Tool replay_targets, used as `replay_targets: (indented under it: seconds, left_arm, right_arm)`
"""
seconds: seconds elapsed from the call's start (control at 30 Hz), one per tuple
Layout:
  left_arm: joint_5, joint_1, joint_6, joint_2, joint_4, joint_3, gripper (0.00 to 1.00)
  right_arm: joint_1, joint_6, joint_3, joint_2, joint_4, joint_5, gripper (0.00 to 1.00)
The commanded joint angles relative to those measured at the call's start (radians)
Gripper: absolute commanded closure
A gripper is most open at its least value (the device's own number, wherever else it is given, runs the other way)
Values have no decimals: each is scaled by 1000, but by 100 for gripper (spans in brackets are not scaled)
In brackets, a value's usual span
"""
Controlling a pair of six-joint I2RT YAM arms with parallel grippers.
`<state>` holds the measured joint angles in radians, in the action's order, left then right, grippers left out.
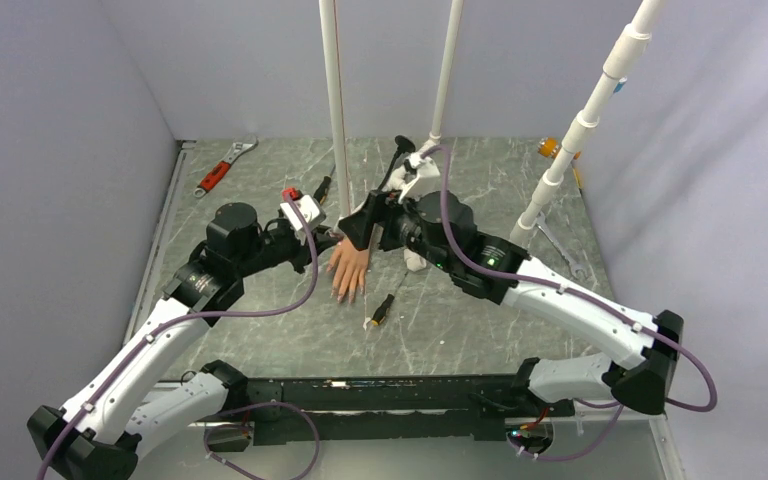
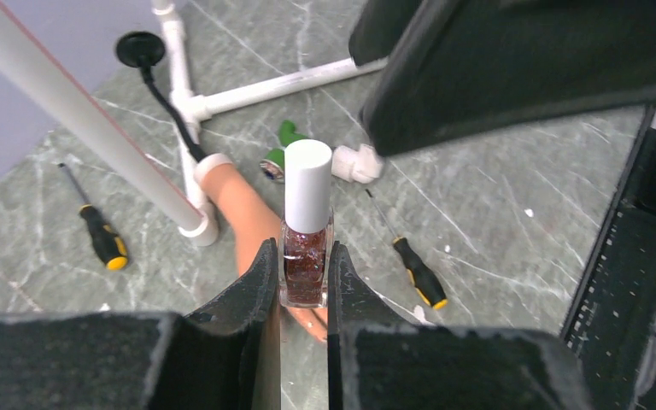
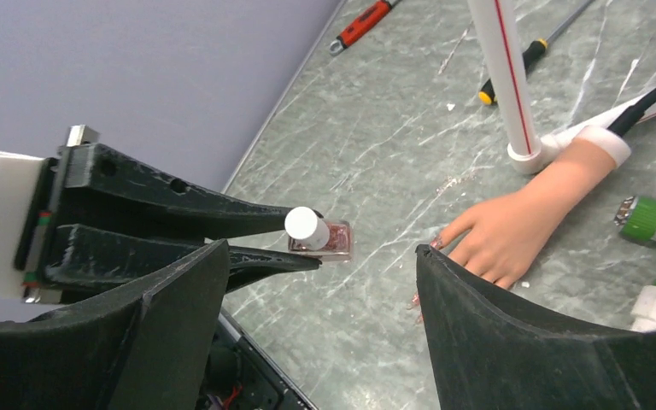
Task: Paint the nails
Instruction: Unscrew the nail polish bottle.
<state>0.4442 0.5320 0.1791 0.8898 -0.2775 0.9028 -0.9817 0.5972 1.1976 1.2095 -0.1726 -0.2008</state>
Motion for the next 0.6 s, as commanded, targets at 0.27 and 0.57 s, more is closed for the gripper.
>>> replay_targets:
  seconds: [0.27,0.57]
  left_arm:
    - [-120,3,-20,-41,77,-2,100]
    - [-110,3,-21,-49,81,-7,100]
  right_arm:
    - [-57,44,208,166,-57,-69,24]
    - [-91,14,234,211,-73,-127,34]
